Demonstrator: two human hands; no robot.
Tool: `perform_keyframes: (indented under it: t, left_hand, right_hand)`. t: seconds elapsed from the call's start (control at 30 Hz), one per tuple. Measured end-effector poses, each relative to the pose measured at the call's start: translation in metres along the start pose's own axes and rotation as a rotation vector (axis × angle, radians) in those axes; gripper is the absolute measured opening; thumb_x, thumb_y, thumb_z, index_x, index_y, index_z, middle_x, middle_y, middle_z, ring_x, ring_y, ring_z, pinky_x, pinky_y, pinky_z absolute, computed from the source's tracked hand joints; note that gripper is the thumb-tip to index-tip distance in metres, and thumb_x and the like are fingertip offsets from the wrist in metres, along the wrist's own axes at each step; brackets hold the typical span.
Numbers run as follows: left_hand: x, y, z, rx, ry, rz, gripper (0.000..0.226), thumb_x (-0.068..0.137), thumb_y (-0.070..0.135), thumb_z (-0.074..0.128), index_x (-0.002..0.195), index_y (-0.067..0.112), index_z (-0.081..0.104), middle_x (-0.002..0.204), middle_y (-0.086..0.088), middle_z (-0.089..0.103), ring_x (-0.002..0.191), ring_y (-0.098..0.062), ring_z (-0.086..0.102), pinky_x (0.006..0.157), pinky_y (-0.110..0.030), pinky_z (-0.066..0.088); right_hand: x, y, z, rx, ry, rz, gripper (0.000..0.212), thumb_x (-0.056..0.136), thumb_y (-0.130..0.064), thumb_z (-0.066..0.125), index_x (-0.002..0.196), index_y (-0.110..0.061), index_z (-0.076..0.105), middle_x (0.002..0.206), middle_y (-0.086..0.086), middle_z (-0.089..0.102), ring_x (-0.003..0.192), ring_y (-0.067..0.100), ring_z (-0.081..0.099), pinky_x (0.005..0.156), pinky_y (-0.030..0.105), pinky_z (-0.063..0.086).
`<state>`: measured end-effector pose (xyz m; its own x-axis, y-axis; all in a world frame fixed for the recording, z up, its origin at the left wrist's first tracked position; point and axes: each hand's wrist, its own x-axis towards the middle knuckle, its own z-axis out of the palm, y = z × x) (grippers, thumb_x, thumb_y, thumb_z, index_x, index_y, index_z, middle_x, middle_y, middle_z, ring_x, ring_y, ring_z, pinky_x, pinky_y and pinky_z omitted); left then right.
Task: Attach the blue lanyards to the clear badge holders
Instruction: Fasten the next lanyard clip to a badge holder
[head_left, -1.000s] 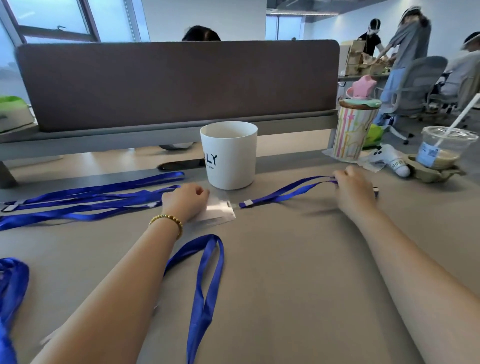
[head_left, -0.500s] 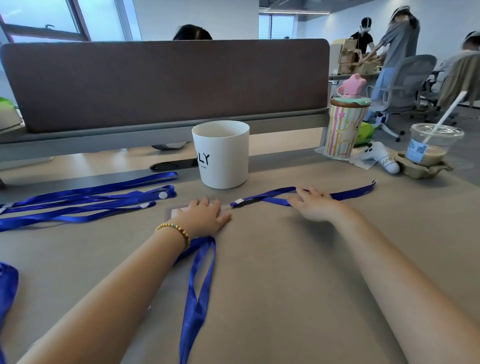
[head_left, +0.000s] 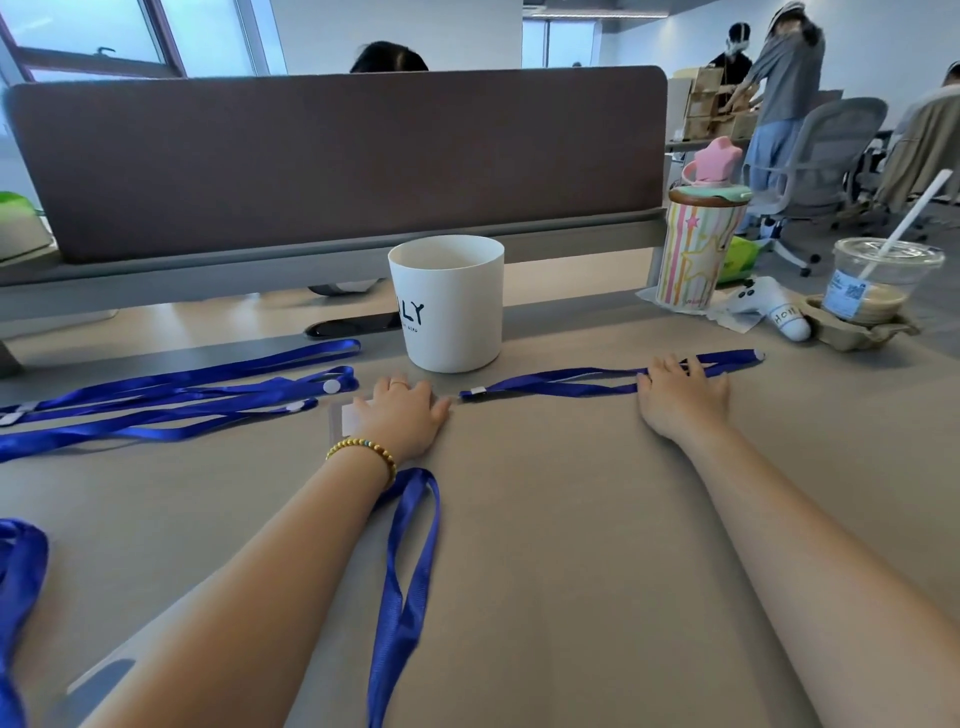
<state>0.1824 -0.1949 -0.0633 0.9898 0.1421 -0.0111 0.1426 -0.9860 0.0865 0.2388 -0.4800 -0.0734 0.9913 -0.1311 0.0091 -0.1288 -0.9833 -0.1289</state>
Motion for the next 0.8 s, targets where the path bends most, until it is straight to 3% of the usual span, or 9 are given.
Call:
perform_keyframes:
  t: [0.17, 0.3, 0.4, 0.57, 0.67, 0.8]
  left_hand:
    - [-0.018, -0.007, -0.016, -0.136, 0.107, 0.0, 0.042, 0.098, 0.034, 0.03, 0.134, 0.016, 0.04, 0.138, -0.012, 0.044, 0.13, -0.03, 0.037, 0.111, -0.05, 0.024]
    - [-0.045, -0.033, -0.027, -0.268, 0.142, -0.011, 0.038, 0.098, 0.027, 0.033, 0.133, 0.017, 0.043, 0.134, -0.011, 0.049, 0.12, -0.027, 0.049, 0.1, -0.039, 0.042]
    - [-0.075, -0.052, -0.033, -0.352, 0.174, -0.028, 0.036, 0.099, 0.024, 0.034, 0.131, 0.014, 0.047, 0.13, -0.012, 0.052, 0.114, -0.025, 0.053, 0.091, -0.031, 0.043]
    - [-0.124, -0.091, -0.028, -0.431, 0.2, -0.063, 0.035, 0.097, 0.023, 0.041, 0.13, 0.015, 0.048, 0.128, -0.008, 0.055, 0.115, -0.02, 0.053, 0.09, -0.026, 0.041]
    - [-0.145, -0.113, -0.021, -0.483, 0.199, -0.086, 0.036, 0.095, 0.024, 0.044, 0.13, 0.015, 0.046, 0.128, -0.008, 0.054, 0.115, -0.02, 0.052, 0.089, -0.026, 0.04]
    - [-0.156, -0.13, -0.015, -0.559, 0.24, -0.129, 0.034, 0.096, 0.021, 0.041, 0.129, 0.014, 0.046, 0.129, -0.01, 0.053, 0.114, -0.022, 0.052, 0.09, -0.028, 0.04]
  right_hand:
    - [-0.023, -0.018, -0.007, 0.062, 0.051, -0.038, 0.047, 0.101, -0.029, 0.024, 0.144, -0.011, 0.027, 0.151, 0.004, 0.028, 0.142, 0.029, 0.02, 0.113, 0.053, 0.019]
    - [-0.055, -0.057, -0.01, 0.137, 0.1, -0.229, 0.034, 0.098, -0.016, 0.032, 0.13, -0.012, 0.044, 0.141, 0.003, 0.039, 0.138, 0.025, 0.024, 0.115, 0.055, 0.011]
    - [-0.086, -0.096, -0.011, 0.194, 0.12, -0.392, 0.039, 0.094, -0.009, 0.035, 0.13, -0.014, 0.048, 0.142, 0.002, 0.039, 0.137, 0.023, 0.025, 0.114, 0.05, 0.013]
    - [-0.141, -0.155, -0.007, 0.306, 0.103, -0.644, 0.039, 0.092, -0.006, 0.037, 0.124, -0.016, 0.057, 0.14, 0.002, 0.047, 0.131, 0.025, 0.036, 0.11, 0.041, 0.024]
    - [-0.171, -0.182, -0.007, 0.423, -0.052, -0.767, 0.04, 0.094, -0.008, 0.036, 0.126, -0.02, 0.057, 0.137, 0.001, 0.051, 0.127, 0.023, 0.043, 0.107, 0.037, 0.034]
    - [-0.198, -0.205, -0.017, 0.435, -0.508, -0.848, 0.048, 0.091, -0.001, 0.038, 0.133, -0.019, 0.051, 0.139, 0.0, 0.05, 0.129, 0.016, 0.045, 0.108, 0.029, 0.035]
